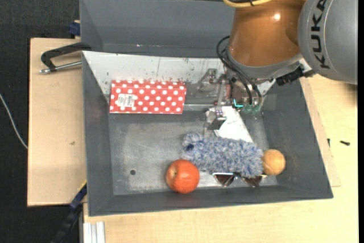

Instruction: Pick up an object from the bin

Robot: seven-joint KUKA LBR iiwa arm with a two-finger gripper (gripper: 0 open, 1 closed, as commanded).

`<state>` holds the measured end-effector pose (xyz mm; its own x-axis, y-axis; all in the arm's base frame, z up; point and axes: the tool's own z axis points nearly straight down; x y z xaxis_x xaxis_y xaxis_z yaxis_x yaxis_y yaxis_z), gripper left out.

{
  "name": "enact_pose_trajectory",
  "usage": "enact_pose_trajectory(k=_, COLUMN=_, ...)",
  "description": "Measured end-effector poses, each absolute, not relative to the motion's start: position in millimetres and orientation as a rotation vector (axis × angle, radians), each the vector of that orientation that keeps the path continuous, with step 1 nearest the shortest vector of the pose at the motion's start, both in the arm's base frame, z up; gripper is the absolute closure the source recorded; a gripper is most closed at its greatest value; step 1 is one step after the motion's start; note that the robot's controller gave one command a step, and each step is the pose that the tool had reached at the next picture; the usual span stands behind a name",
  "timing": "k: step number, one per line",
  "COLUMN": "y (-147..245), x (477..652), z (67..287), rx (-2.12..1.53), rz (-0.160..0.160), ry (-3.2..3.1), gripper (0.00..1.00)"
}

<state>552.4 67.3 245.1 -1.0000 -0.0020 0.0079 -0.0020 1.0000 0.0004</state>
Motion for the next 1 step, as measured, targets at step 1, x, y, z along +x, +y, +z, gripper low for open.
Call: enact_pose_trajectory(k=1, y=66.9, x=553.9, z=249.9, rx=0.001, rz=-0.002, ry=-3.143, gripper=0.00)
